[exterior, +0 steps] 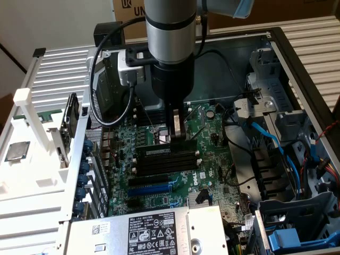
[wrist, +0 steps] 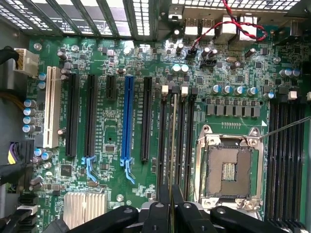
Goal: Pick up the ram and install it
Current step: 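Insert the ram into the slot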
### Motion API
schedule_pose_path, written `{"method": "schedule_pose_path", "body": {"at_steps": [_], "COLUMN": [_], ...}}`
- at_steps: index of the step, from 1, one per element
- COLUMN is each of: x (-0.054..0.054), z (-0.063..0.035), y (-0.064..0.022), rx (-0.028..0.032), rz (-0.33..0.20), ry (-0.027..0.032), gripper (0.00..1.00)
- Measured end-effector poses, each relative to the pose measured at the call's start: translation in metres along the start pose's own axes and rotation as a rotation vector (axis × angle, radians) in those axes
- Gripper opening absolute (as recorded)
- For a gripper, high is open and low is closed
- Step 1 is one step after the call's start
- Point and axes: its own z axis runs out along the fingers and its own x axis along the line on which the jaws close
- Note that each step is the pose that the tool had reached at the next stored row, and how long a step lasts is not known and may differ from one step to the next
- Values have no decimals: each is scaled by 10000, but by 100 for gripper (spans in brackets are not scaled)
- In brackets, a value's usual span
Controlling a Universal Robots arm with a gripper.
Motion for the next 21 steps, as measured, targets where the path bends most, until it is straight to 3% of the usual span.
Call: {"method": "schedule_pose_path", "body": {"at_steps": [3,21], "x": [-8,41], "z": [19,119], "y": [6,25], "rx": [-2,-3], "rz": [-1,-1], "ry": [39,39], "gripper": [13,13]}}
